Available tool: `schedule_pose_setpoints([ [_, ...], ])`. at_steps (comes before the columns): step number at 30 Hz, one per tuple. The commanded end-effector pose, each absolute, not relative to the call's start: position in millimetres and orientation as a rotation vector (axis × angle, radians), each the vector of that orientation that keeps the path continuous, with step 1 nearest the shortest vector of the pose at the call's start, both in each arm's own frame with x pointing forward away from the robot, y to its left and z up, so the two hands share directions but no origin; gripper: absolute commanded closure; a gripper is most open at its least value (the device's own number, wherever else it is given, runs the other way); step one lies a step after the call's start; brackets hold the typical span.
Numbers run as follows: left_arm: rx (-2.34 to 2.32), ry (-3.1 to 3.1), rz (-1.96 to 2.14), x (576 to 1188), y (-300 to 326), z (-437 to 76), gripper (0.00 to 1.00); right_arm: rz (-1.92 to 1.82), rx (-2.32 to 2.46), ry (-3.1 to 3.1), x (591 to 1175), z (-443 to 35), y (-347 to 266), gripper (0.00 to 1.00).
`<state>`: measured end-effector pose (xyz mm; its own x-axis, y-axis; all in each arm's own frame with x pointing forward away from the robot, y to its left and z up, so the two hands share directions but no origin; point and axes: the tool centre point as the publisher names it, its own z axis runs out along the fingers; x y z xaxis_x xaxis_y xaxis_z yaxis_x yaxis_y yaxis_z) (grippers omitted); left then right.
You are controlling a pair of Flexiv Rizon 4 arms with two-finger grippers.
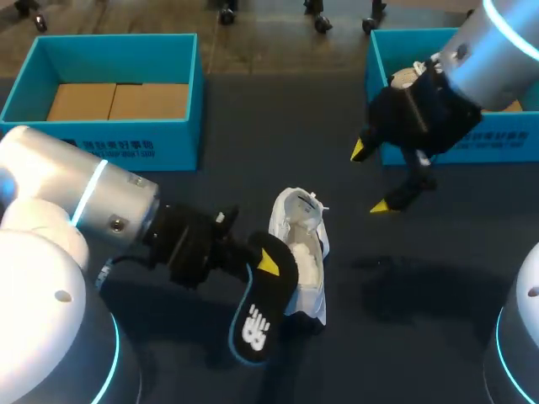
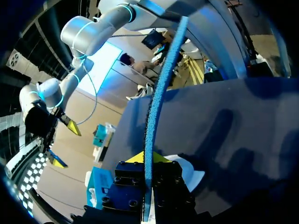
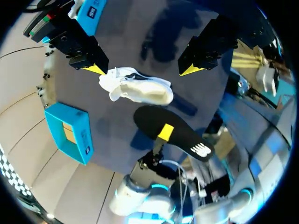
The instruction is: Take the shoe out of the shoebox, open the shoe tongue, remove and reinsert the insole, then place the shoe into the shoebox
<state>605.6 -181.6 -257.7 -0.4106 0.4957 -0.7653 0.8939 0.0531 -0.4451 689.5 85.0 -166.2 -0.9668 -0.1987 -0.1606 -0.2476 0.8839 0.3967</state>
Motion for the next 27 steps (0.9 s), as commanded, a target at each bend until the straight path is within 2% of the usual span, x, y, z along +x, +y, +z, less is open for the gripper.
schedule_pose_setpoints([
  [1,1.387,1.941,-1.293,602.4,-183.4,-255.3,1.00,0.424,-0.327,2.948,682.7,-164.1,88.0,0.00],
  [5,1.383,1.963,-1.272,599.5,-189.9,-259.9,1.00,0.424,-0.327,2.948,682.7,-164.1,88.0,0.00],
  [7,1.383,1.958,-1.316,596.6,-192.6,-267.1,1.00,0.300,-0.344,2.976,689.8,-163.4,97.6,0.00],
  [18,1.286,1.959,-1.463,591.6,-189.8,-303.4,1.00,0.594,-0.217,2.927,693.6,-233.6,94.2,0.00],
  [27,1.209,2.033,-1.390,587.7,-184.9,-305.9,1.00,0.698,-0.117,2.934,682.4,-258.7,86.6,0.00],
])
